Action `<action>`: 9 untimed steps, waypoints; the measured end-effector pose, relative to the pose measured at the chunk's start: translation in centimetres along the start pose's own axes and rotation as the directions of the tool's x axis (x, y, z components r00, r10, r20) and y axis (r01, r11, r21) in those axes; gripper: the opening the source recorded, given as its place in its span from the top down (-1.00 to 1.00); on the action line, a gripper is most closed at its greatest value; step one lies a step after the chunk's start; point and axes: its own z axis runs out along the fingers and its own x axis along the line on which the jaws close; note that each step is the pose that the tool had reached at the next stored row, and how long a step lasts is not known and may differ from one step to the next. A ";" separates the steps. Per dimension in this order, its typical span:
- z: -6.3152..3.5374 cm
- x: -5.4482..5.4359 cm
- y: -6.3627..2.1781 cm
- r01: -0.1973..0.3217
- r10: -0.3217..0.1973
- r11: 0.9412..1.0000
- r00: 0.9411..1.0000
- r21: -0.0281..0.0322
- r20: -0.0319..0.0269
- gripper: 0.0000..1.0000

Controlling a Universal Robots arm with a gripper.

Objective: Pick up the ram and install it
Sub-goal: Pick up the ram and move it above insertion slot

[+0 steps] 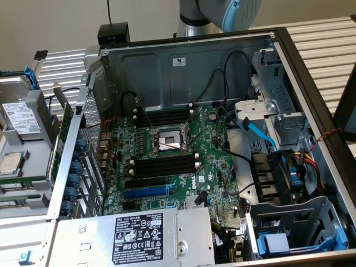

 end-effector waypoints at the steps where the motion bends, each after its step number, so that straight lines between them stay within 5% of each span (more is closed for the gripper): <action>1: 0.00 0.0 0.00 0.019 -0.019 1.000 1.000 0.000 -0.001 0.79; 9: 0.00 0.0 0.01 0.164 -0.164 0.986 0.986 -0.003 -0.007 0.79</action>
